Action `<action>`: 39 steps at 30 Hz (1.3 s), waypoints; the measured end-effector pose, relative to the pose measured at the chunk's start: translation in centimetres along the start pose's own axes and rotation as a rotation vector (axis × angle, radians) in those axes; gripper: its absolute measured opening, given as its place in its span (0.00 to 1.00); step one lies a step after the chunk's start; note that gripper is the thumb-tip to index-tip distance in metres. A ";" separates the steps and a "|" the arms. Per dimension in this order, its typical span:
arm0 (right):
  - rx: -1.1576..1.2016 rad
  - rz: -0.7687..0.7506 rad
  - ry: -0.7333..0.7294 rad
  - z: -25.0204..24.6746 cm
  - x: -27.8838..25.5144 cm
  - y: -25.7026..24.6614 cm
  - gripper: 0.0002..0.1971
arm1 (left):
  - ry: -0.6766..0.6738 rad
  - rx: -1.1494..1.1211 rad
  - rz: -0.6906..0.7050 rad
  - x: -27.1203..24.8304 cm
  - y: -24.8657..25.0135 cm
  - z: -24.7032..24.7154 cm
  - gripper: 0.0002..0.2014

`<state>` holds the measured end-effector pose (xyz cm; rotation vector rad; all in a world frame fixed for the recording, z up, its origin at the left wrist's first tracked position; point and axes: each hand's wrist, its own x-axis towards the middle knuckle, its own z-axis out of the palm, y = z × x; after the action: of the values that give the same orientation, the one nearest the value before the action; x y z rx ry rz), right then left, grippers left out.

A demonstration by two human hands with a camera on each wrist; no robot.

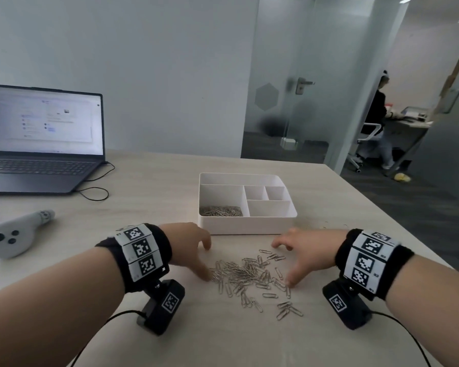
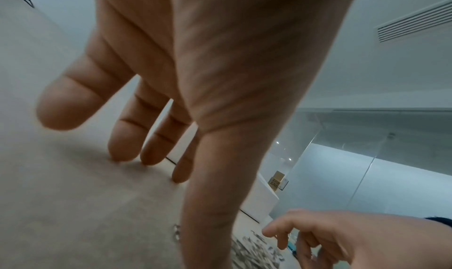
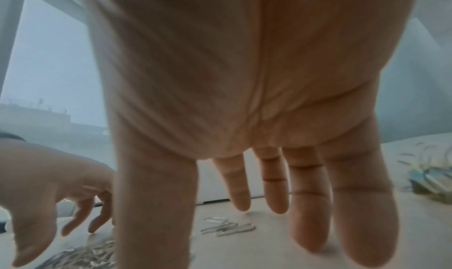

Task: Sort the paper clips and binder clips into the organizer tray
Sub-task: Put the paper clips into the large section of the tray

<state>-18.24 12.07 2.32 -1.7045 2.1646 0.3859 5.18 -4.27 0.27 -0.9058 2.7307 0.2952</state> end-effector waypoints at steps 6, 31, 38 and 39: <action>0.004 -0.041 0.057 0.7 0.3 -1.3 0.41 | 0.065 -0.172 0.088 0.2 2.2 1.1 0.21; 0.165 -0.021 0.109 0.3 0.4 -3.7 0.30 | 0.049 -0.244 0.029 0.1 1.1 -0.2 0.06; 0.033 0.060 -0.057 0.7 -1.1 -2.6 0.59 | -0.032 -0.012 0.066 -0.4 1.2 0.7 0.47; 0.013 0.031 -0.064 0.9 -1.0 -2.9 0.62 | -0.023 -0.021 0.093 -0.3 1.7 0.9 0.46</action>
<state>-15.10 12.65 1.93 -1.6313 2.1449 0.4286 4.52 -2.51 -0.34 -0.7770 2.7582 0.3496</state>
